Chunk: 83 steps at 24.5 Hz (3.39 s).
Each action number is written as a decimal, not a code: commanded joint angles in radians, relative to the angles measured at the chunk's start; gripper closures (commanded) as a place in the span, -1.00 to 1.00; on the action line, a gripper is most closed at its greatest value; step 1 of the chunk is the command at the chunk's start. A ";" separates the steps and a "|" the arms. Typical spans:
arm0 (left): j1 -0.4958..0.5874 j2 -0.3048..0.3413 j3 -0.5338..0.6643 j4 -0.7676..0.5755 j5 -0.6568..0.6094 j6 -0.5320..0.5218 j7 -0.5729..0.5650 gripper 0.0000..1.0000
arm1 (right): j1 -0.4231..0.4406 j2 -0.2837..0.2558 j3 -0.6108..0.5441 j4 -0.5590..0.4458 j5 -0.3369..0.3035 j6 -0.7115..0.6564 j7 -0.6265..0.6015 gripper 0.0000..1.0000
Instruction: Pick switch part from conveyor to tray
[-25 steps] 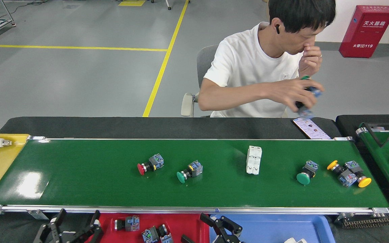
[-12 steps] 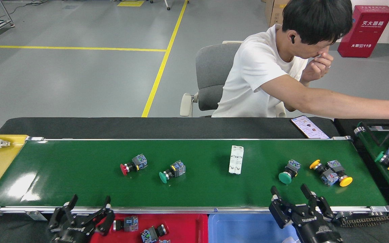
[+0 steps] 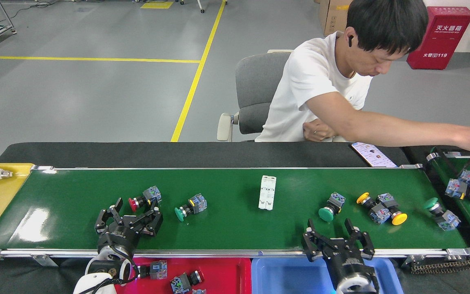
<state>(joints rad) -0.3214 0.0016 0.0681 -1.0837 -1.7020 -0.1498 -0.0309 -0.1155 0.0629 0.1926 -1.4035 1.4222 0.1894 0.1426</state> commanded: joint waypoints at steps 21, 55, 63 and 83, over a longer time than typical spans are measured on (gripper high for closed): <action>0.394 0.038 -0.024 -0.535 0.021 -0.183 0.100 0.92 | 0.017 -0.006 0.021 -0.094 -0.112 -0.308 0.014 0.92; 0.513 0.034 0.274 -0.512 0.199 -0.191 0.082 -1.00 | 0.252 -0.080 -0.193 -0.322 -0.147 -0.217 -0.014 -0.98; 0.121 0.060 0.272 -0.116 0.039 -0.182 0.051 -1.00 | 0.295 -0.112 -0.191 -0.338 -0.146 -0.232 -0.023 -0.97; -0.030 0.176 0.096 0.146 0.065 -0.146 0.169 0.94 | -0.012 -0.109 0.053 -0.045 -0.055 -0.246 0.034 0.90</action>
<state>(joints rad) -0.3450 0.1773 0.1653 -0.9181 -1.6455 -0.2886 0.1278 -0.1123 -0.0434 0.2479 -1.4342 1.3700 -0.0283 0.1885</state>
